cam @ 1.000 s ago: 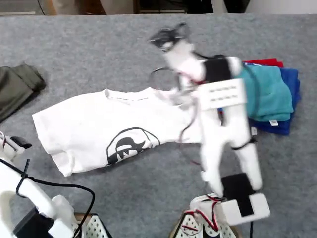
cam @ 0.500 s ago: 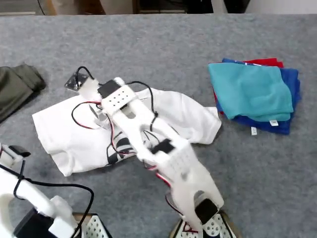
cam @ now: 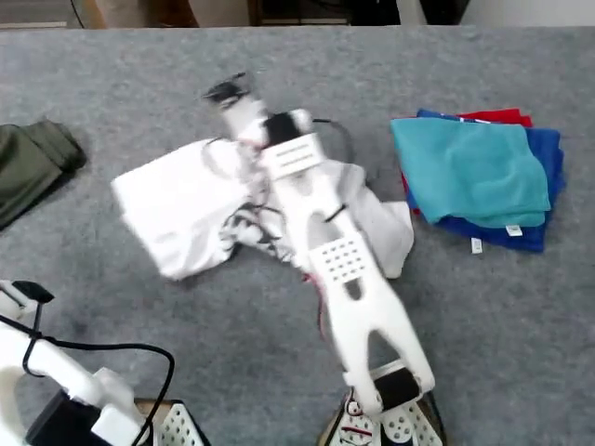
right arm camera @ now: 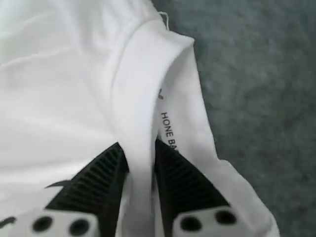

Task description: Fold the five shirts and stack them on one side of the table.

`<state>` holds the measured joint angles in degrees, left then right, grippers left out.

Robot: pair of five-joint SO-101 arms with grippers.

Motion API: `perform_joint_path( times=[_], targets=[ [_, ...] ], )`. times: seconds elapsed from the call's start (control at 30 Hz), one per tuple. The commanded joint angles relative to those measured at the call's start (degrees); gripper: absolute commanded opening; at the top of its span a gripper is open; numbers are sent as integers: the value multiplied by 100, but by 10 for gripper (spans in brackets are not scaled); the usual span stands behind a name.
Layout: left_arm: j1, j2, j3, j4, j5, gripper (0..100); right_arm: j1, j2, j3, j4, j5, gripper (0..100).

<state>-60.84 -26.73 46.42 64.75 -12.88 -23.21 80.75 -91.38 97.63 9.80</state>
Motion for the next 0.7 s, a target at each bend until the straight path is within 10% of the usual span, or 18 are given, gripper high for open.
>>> perform_joint_path(
  times=[0.0, 0.47, 0.67],
  targets=[
    [316, -75, 44, -185, 0, 296, 804, -215, 66, 492, 114, 4],
    [2251, -13, 343, -1178, 1108, 299, 1727, -4057, 6158, 448, 1495, 12],
    [3385, -4, 1345, -3534, 2189, 296, 1710, -6097, 7407, 466, 1934, 354]
  ],
)
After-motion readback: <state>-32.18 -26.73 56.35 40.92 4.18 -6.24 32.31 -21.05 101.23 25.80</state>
